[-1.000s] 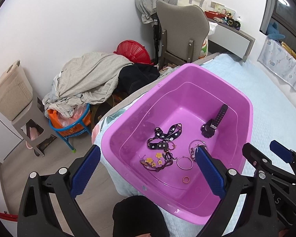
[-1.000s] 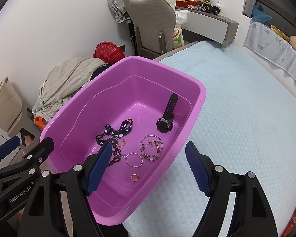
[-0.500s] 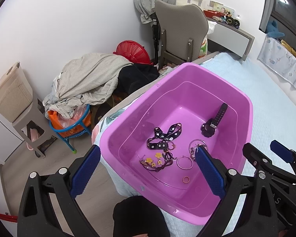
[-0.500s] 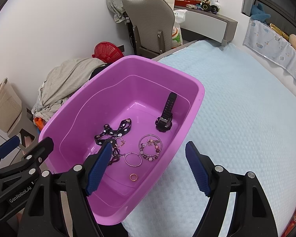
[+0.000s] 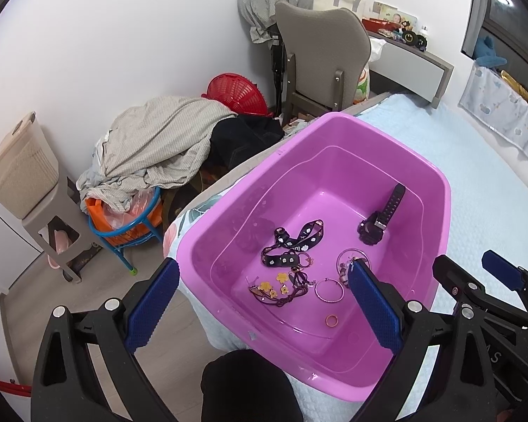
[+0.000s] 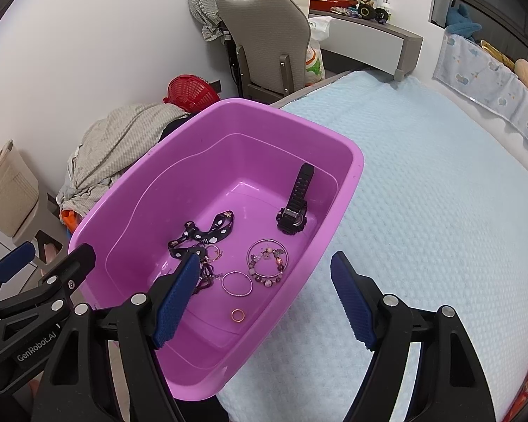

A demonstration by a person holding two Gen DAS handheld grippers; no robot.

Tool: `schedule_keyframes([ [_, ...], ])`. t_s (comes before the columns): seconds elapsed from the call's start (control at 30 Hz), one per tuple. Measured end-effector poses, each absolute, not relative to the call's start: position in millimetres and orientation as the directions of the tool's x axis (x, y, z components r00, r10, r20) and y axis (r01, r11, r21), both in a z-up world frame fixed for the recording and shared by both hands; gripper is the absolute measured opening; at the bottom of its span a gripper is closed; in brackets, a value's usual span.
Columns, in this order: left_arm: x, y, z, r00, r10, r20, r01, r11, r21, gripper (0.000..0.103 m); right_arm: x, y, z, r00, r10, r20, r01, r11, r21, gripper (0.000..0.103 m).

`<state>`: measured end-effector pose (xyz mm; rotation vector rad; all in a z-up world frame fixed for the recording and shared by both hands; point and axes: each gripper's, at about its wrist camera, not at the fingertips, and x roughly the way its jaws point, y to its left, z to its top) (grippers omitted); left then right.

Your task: Organize jewelry

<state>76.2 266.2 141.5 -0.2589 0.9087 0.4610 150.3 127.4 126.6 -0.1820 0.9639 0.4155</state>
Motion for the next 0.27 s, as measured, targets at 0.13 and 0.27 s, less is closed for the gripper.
schedule_keyframes([
  [0.13,77.6,269.8,140.3,0.524,0.252,-0.813,-0.485,0.874,-0.041,0.095,150.5,127.2,126.6,0.498,0.264,-0.826,-0.422,0.906,0.035,0.073],
  [0.27,77.5,271.7,139.5,0.521,0.252,-0.816,-0.484,0.874,-0.039,0.095,151.4,126.4,126.1,0.497,0.264,-0.827,-0.421,0.906,0.036,0.073],
])
